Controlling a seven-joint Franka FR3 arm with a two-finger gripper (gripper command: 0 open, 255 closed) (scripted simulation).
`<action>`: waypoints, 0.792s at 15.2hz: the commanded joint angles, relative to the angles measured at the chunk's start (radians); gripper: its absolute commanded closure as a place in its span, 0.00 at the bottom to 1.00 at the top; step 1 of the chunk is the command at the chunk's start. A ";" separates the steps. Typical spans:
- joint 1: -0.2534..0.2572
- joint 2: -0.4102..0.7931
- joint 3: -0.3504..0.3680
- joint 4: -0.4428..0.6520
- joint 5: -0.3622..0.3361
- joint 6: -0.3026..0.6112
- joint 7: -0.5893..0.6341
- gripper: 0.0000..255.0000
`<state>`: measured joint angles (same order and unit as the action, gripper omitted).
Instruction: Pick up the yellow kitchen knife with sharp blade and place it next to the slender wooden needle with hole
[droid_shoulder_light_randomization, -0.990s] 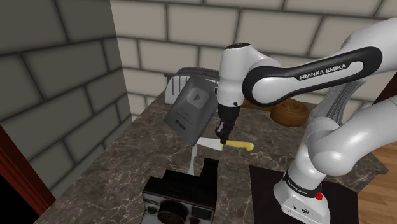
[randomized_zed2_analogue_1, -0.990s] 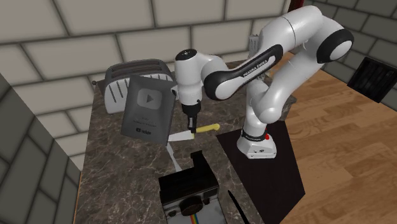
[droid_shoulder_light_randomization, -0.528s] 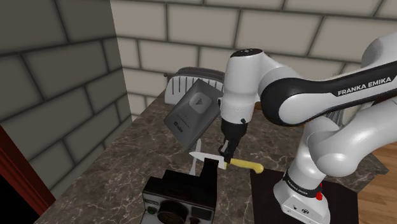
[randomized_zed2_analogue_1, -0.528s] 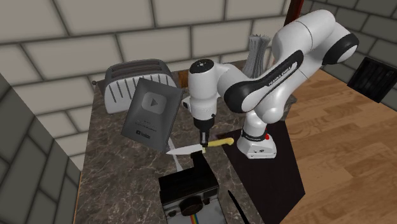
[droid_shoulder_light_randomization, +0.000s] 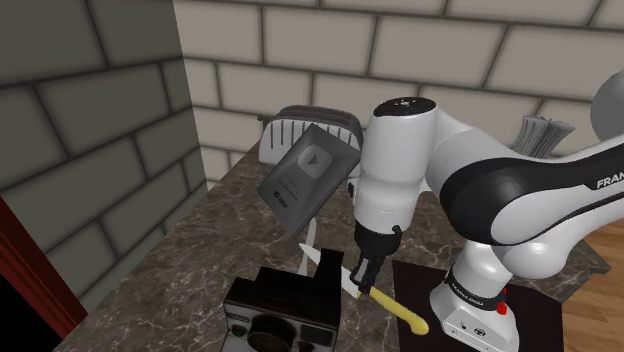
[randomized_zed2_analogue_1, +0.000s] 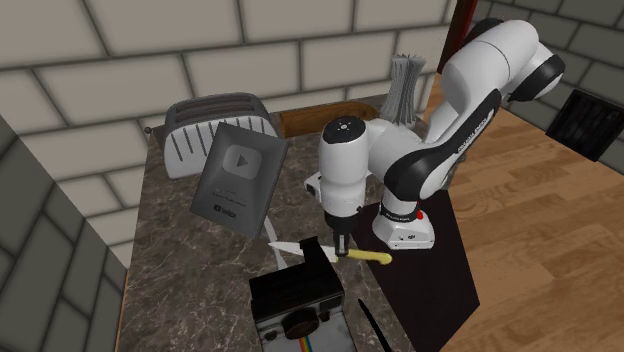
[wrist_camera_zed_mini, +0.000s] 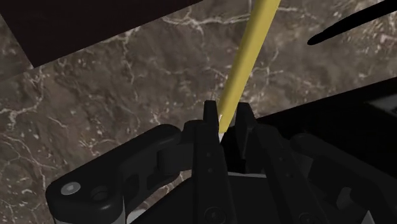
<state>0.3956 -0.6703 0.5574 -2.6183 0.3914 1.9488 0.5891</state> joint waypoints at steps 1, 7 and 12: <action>0.000 0.014 0.012 -0.016 0.007 0.032 0.001 1.00; -0.002 0.057 0.046 -0.069 0.027 0.129 -0.002 1.00; -0.005 0.105 0.076 -0.108 0.040 0.215 -0.003 1.00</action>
<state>0.3902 -0.5805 0.6228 -2.7124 0.4270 2.1408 0.5863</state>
